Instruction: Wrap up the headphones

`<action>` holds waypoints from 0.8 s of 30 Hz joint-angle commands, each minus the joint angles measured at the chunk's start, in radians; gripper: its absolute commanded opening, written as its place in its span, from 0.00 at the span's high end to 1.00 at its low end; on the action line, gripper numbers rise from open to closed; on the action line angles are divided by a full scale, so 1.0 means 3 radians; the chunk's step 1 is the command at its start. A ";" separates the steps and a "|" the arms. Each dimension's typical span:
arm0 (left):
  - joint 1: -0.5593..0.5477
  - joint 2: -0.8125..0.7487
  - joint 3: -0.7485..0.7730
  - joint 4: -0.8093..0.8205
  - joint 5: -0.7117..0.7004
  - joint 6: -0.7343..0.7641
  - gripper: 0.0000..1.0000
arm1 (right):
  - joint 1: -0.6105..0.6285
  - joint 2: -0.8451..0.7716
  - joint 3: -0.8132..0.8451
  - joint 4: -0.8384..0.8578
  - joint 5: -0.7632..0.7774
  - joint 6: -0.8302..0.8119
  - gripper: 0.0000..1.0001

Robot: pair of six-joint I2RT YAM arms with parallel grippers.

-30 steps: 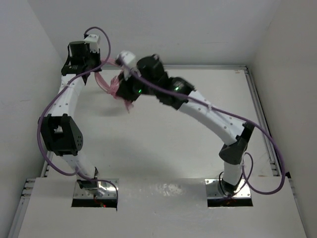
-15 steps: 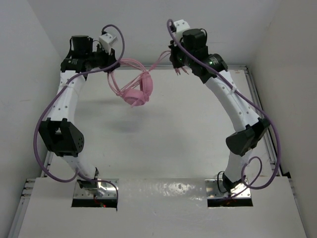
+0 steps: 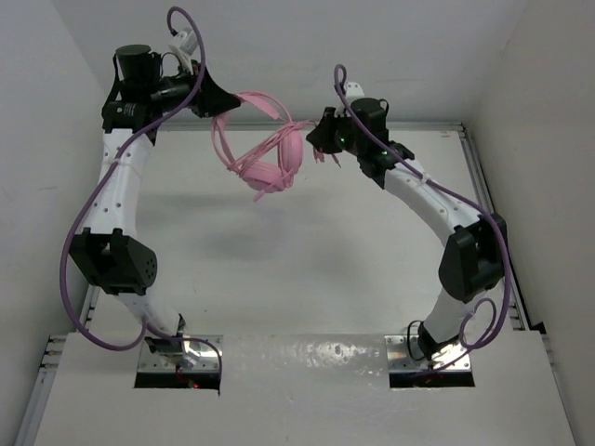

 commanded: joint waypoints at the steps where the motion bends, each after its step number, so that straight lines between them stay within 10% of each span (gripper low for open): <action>1: 0.0025 -0.0183 -0.0076 0.0485 0.0573 -0.0840 1.00 | 0.0085 -0.0176 -0.0065 0.0885 -0.0156 0.0194 0.87; 10: 0.0025 -0.0203 -0.0107 0.0173 0.0385 -0.0650 1.00 | 0.0121 0.0069 0.0313 0.0768 -0.0039 0.0295 0.89; 17: 0.0025 -0.0178 0.0062 0.0149 -0.0315 -0.1085 1.00 | 0.0111 0.0182 0.0416 -0.0216 -0.0137 -0.0072 0.20; 24: 0.0030 -0.0172 0.0077 0.0020 -0.0608 -0.1101 1.00 | -0.0022 0.0238 0.0901 -0.1599 0.0212 -0.0543 0.01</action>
